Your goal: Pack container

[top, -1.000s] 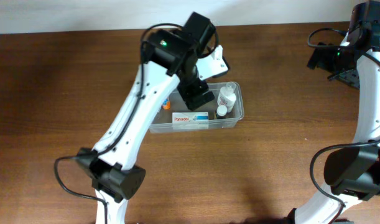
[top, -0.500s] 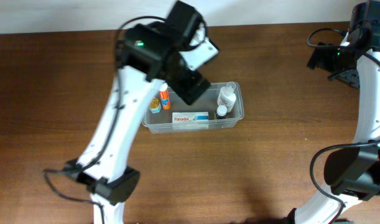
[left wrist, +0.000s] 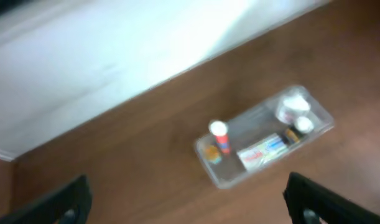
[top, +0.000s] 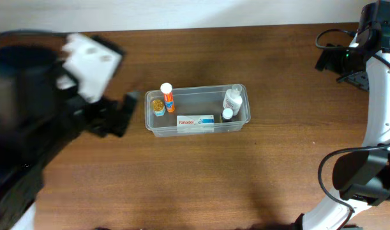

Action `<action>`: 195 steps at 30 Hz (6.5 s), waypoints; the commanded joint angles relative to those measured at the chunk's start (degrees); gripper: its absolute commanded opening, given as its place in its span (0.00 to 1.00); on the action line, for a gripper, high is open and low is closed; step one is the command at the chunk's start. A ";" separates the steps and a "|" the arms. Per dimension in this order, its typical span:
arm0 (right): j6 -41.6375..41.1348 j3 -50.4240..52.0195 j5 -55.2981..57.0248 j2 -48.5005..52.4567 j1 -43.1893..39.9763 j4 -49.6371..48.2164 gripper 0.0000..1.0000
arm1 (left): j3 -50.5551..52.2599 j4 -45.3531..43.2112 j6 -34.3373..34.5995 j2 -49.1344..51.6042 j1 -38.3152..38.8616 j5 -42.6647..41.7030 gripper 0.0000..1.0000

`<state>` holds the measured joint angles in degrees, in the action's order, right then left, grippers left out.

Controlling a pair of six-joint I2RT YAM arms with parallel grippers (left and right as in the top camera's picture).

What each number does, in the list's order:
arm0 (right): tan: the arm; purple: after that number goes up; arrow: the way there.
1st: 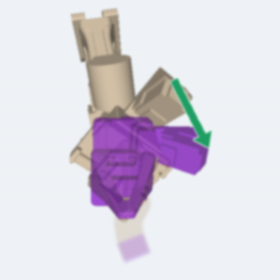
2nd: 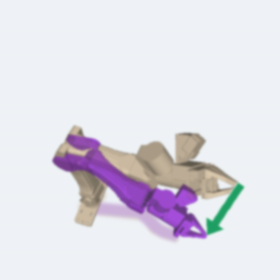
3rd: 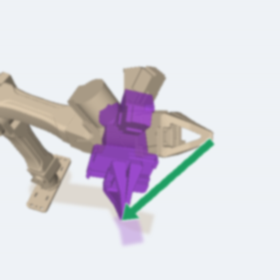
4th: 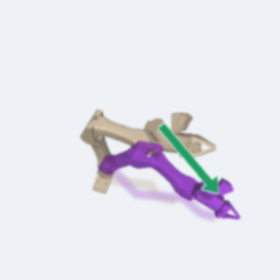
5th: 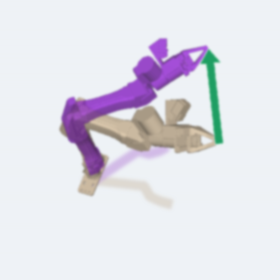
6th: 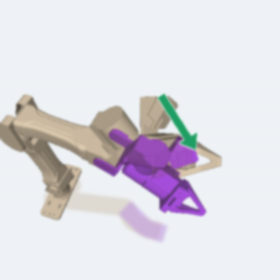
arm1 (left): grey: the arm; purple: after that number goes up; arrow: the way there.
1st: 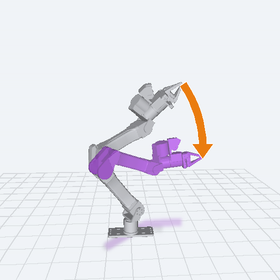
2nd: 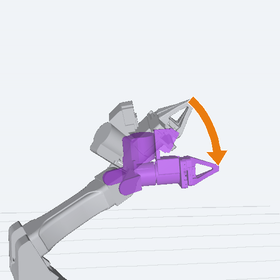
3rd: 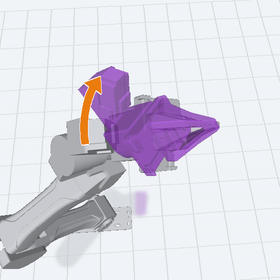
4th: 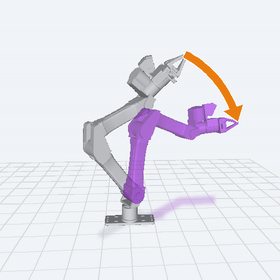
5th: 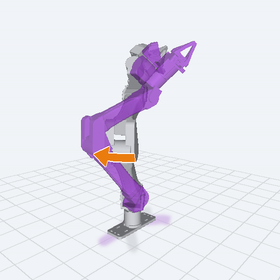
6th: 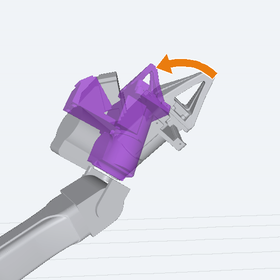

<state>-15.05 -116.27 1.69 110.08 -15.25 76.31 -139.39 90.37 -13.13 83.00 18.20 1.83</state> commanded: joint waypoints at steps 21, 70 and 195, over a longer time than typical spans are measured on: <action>-0.42 -1.05 0.52 -1.62 -0.26 -0.02 0.98 | 111.23 -74.05 0.90 -65.02 -20.52 -13.00 0.99; -0.42 -1.05 0.52 -1.62 -0.26 -0.04 0.98 | 134.16 -73.70 0.90 -82.71 -22.97 -12.11 0.99; 12.07 115.95 -10.10 -109.90 18.97 -72.63 0.98 | 134.16 -73.70 0.90 -82.71 -22.97 -12.11 0.99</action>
<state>-2.98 -0.73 -7.66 0.84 4.14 3.51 -5.76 16.84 -12.56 0.78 -4.49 -10.52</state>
